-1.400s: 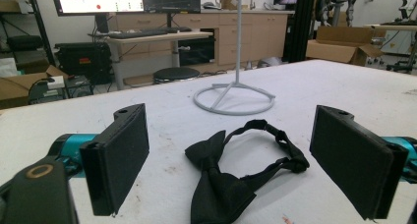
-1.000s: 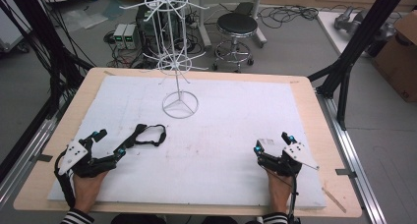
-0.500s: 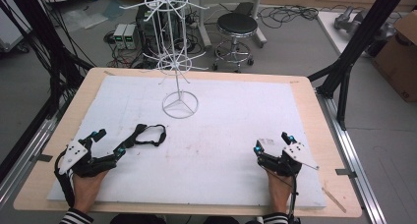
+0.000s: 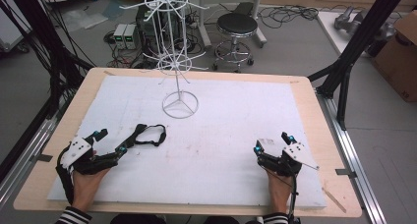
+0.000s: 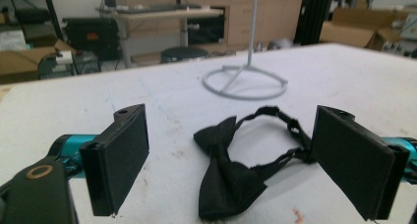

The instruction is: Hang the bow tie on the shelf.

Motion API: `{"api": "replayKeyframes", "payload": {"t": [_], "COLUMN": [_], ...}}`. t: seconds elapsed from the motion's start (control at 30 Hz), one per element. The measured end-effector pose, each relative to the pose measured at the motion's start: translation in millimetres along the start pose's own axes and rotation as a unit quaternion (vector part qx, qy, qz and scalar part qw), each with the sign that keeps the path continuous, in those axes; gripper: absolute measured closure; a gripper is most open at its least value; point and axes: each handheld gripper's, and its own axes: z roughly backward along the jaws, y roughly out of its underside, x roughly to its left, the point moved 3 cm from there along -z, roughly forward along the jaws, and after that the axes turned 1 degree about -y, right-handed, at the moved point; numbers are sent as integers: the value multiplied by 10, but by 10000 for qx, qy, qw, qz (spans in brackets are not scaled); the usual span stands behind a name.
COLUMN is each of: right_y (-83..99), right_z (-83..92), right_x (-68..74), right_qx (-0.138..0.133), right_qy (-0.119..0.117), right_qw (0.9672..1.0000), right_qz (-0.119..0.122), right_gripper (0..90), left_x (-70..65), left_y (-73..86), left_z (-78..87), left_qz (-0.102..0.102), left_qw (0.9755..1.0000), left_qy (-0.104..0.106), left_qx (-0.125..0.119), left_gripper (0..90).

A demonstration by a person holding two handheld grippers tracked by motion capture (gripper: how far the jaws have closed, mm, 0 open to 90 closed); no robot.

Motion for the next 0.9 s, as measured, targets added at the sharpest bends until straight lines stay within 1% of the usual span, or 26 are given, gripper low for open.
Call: {"api": "replayKeyframes", "payload": {"t": [0.07, 0.2, 0.27, 0.33, 0.37, 0.4, 0.43, 0.47, 0.5, 0.53, 0.57, 0.6, 0.63, 0.67, 0.7, 0.73, 0.8, 0.83, 0.87, 0.9], "right_y": [0, -1, 0, -1, 0, -1, 0, 0, 0, -1, -1, 0, 0, 0, 1, -1, 0, -1, -1, 0], "right_z": [-1, 0, 0, 0, 0, -2, 0, -1, -1, -3, -3, -1, -1, -1, 1, -1, -1, -1, -1, 0], "right_x": [-7, -7, -7, -7, -7, -7, -3, -5, -3, -9, -9, -3, -3, -1, 1, -1, -5, -10, -11, -10], "right_qx": [-15, -12, -16, -13, -14, -18, 1, 5, 14, -6, -5, 12, 12, 8, 26, 11, 5, -7, -5, -5], "right_qy": [9, 3, 3, 4, 2, 6, 7, 2, 0, 8, 9, 0, 0, 5, -1, 2, 5, 5, 3, -2], "right_qw": [10000, 10000, 10000, 10000, 10000, 10000, 10000, 10000, 10000, 10000, 10000, 10000, 10000, 10000, 10000, 10000, 10000, 10000, 10000, 10000], "right_qz": [22, 10, 18, 13, 22, 25, 2, 14, -3, 31, 32, 4, 4, 11, 2, 5, 3, 17, 6, 4], "right_gripper": [28, 28, 28, 28, 28, 29, 28, 28, 29, 28, 28, 28, 28, 28, 28, 28, 28, 28, 28, 28], "left_x": [-4, 23, 43, 60, 60, 73, 73, 79, 84, 93, 93, 93, 93, 78, 78, 54, 29, 29, 8, 8], "left_y": [-25, -131, -189, -242, -242, -288, -288, -310, -333, -383, -383, -434, -434, -479, -479, -521, -559, -559, -592, -592], "left_z": [2, -6, -19, -36, -36, -54, -54, -64, -75, -99, -99, -132, -132, -175, -175, -220, -265, -265, -304, -304], "left_qz": [-60, -39, -20, -46, -46, -65, -65, -103, -118, -94, -94, -139, -139, -211, -211, -297, -398, -398, -488, -488], "left_qw": [10000, 9999, 9997, 9993, 9993, 9987, 9987, 9982, 9976, 9966, 9966, 9955, 9955, 9938, 9938, 9920, 9898, 9898, 9876, 9876], "left_qy": [-47, -25, -13, 17, 17, 11, 11, -32, -84, -112, -112, -57, -57, 22, 22, 76, 123, 123, 184, 184], "left_qx": [26, 116, 228, 364, 364, 508, 508, 583, 683, 809, 809, 934, 934, 1088, 1088, 1224, 1365, 1365, 1482, 1482], "left_gripper": [151, 151, 152, 152, 152, 152, 152, 151, 150, 150, 150, 150, 150, 151, 151, 152, 152, 153, 155, 156]}}
